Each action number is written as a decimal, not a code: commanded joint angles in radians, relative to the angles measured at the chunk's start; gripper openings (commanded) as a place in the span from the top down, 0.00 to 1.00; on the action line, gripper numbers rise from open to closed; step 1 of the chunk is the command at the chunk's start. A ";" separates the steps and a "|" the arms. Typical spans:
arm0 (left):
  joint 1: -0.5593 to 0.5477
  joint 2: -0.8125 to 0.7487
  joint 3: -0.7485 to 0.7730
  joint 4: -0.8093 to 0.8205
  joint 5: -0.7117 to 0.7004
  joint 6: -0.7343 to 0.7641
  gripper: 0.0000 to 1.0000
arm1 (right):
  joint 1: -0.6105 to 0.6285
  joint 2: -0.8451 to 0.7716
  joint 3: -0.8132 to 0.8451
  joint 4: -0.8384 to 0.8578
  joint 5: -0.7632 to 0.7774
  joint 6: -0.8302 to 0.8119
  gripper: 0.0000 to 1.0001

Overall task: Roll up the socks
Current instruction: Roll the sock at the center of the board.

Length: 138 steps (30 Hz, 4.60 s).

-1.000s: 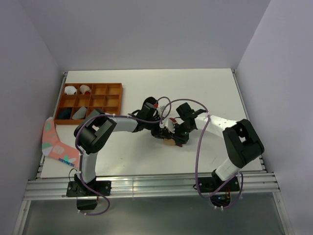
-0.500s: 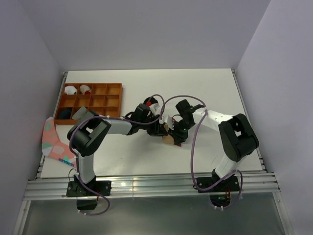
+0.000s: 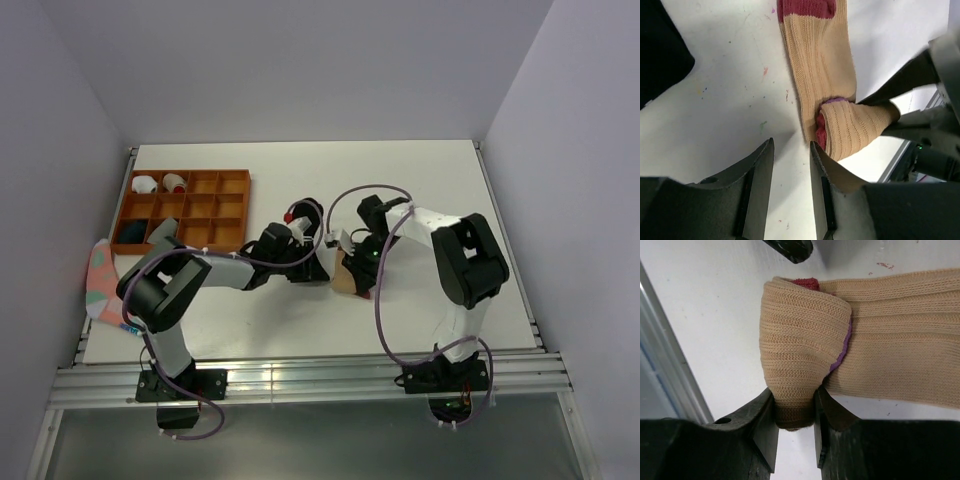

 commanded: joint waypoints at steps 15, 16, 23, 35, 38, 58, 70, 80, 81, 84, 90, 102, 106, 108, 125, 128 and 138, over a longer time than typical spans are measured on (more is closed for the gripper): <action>-0.153 -0.239 -0.115 0.173 -0.159 0.321 0.53 | -0.065 0.302 0.298 -0.444 -0.093 -0.116 0.95; -0.162 -0.229 -0.101 0.159 -0.166 0.340 0.53 | -0.068 0.310 0.303 -0.453 -0.081 -0.127 0.95; -0.196 -0.142 -0.017 0.147 -0.214 0.435 0.50 | -0.075 0.388 0.365 -0.482 -0.069 -0.130 0.95; -0.222 -0.054 0.043 0.176 -0.151 0.475 0.48 | -0.075 0.411 0.375 -0.461 -0.049 -0.096 0.95; -0.222 -0.045 0.045 0.182 -0.127 0.472 0.47 | -0.077 0.422 0.390 -0.467 -0.052 -0.088 0.95; -0.237 0.061 0.109 0.153 -0.076 0.491 0.46 | -0.075 0.411 0.375 -0.472 -0.047 -0.085 0.95; -0.244 0.108 0.089 0.136 -0.058 0.445 0.71 | -0.077 0.384 0.341 -0.413 -0.030 -0.049 0.94; -0.244 0.156 0.039 0.179 -0.038 0.383 1.00 | -0.081 0.277 0.243 -0.301 -0.035 0.013 0.68; -0.244 0.159 0.034 0.180 -0.042 0.377 1.00 | -0.083 0.263 0.234 -0.289 -0.041 0.014 0.66; -0.244 0.171 0.029 0.187 -0.053 0.360 1.00 | -0.103 0.212 0.209 -0.274 -0.050 0.013 0.61; -0.242 0.202 0.023 0.199 -0.048 0.331 0.99 | -0.181 0.062 0.168 -0.249 -0.104 -0.027 0.53; -0.210 0.243 -0.005 0.219 -0.028 0.236 1.00 | -0.252 -0.237 -0.022 -0.121 -0.089 -0.130 0.45; -0.202 0.265 -0.011 0.220 -0.004 0.190 1.00 | -0.250 -0.342 -0.128 -0.004 -0.027 -0.125 0.44; -0.196 0.285 -0.011 0.231 0.025 0.159 1.00 | -0.250 -0.421 -0.192 0.068 -0.012 -0.136 0.43; -0.156 0.417 -0.048 0.268 0.225 -0.036 1.00 | -0.137 -0.644 -0.400 0.234 0.026 -0.262 0.36; -0.155 0.418 -0.037 0.217 0.225 -0.040 1.00 | -0.065 -0.693 -0.458 0.303 0.063 -0.230 0.35; -0.124 0.433 0.040 0.030 0.269 -0.008 1.00 | 0.050 -0.730 -0.541 0.455 0.121 -0.203 0.30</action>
